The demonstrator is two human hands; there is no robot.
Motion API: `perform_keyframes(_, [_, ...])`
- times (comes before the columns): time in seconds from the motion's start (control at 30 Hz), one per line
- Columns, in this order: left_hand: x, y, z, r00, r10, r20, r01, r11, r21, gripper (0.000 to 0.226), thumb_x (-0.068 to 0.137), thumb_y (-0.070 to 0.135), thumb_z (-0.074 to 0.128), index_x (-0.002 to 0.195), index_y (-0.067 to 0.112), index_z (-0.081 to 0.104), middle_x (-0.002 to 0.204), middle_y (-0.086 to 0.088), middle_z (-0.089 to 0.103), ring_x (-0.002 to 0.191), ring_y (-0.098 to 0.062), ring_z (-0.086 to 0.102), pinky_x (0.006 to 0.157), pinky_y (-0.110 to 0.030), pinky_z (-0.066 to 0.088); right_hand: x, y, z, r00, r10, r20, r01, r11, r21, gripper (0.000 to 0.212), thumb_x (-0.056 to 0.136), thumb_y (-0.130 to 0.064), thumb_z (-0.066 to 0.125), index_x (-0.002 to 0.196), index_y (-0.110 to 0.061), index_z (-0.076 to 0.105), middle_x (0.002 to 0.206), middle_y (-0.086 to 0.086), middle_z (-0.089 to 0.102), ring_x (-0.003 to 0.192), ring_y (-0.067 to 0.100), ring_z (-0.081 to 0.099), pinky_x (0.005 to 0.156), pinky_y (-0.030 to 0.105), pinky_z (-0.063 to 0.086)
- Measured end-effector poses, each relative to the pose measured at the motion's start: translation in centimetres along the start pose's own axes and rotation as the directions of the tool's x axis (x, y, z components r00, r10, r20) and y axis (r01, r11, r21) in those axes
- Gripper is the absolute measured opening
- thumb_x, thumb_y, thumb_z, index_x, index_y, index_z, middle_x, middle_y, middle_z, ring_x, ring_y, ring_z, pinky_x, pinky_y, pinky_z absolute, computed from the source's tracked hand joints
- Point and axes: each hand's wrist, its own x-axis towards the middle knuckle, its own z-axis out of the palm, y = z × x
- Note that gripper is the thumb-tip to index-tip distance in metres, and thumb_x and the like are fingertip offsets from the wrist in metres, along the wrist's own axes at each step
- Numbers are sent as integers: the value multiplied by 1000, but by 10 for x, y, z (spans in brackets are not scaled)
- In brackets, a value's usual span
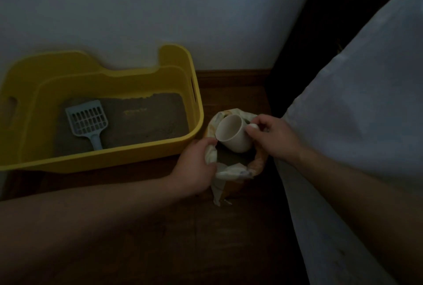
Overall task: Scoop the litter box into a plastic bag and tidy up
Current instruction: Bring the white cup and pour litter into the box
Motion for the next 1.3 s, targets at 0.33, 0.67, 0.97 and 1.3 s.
perform_keyframes(0.33, [-1, -2, -10, 998, 41, 45, -40, 999, -19, 65, 91, 2, 61, 143, 36, 42, 152, 3, 38, 129, -19, 50, 89, -31, 58, -4, -6, 3, 997, -60, 45, 69, 966, -248, 17, 95, -31, 59, 79, -28, 60, 86, -5, 61, 81, 14, 61, 66, 29, 49])
perform_keyframes(0.67, [0, -10, -7, 998, 43, 48, -41, 998, -43, 67, 92, 11, 64, 146, 40, 37, 153, 4, 36, 130, -19, 50, 92, -36, 58, -24, -11, 37, 925, -215, 313, 379, 467, -799, 46, 90, -40, 60, 132, -24, 49, 130, 5, 44, 118, 28, 41, 99, 42, 41])
perform_keyframes(0.97, [6, -13, -8, 996, -23, 81, 33, 993, -117, 75, 91, 5, 62, 146, 46, 33, 153, 1, 42, 112, -24, 64, 75, -30, 62, 2, -18, 56, 928, -120, 352, 369, 397, -840, 32, 96, -31, 51, 124, -17, 58, 123, 8, 51, 112, 30, 47, 96, 45, 45])
perform_keyframes(1.3, [1, -12, 2, 1000, -1, 14, 3, 991, -135, 69, 94, 8, 57, 150, 38, 31, 138, -8, 57, 120, -33, 59, 92, -44, 57, 24, -16, 44, 820, -51, 570, 555, 313, -770, 23, 92, -33, 54, 105, -18, 65, 104, 4, 61, 105, 23, 48, 78, 34, 41])
